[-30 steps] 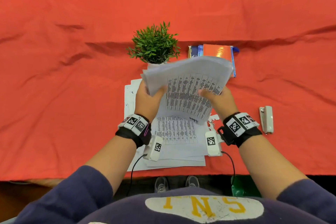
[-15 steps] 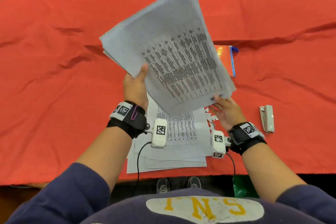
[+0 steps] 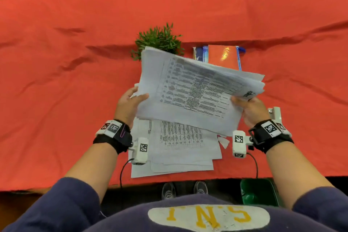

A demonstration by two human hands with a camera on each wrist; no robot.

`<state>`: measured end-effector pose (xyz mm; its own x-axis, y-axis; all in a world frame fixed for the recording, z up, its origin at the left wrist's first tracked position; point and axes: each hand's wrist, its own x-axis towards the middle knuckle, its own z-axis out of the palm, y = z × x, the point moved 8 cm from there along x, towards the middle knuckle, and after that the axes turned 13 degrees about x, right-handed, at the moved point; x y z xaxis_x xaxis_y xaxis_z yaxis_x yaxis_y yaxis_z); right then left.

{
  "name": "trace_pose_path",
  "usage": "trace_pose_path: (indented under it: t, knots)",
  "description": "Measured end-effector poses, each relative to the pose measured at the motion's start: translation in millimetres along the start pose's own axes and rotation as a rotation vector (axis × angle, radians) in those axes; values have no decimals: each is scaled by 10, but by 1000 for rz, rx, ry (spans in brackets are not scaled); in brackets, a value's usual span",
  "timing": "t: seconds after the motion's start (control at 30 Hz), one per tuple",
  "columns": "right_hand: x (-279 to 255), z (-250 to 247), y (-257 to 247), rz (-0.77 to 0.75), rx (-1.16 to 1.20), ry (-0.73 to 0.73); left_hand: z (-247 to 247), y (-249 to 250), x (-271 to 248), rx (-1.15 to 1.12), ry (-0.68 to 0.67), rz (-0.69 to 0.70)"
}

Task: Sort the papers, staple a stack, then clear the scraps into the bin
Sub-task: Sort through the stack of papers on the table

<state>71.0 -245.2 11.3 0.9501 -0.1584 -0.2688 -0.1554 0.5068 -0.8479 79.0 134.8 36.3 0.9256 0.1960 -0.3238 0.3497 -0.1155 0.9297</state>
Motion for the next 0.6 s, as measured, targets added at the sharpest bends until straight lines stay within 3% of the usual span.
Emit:
trace_pose_path:
  t: [0.1,0.2,0.37,0.6]
  knots:
    - [24,40,4,-2,-91,-31,58,-15,-26,256,-23,76]
    - [19,85,36,-3,-127,-60,35,-70,-68,306,43,130]
    - [-55,16,141,37,-224,-25,8,-268,-104,196,63,82]
    - [-79,162,380,93,-173,-13,229,-350,-41,131,57,-11]
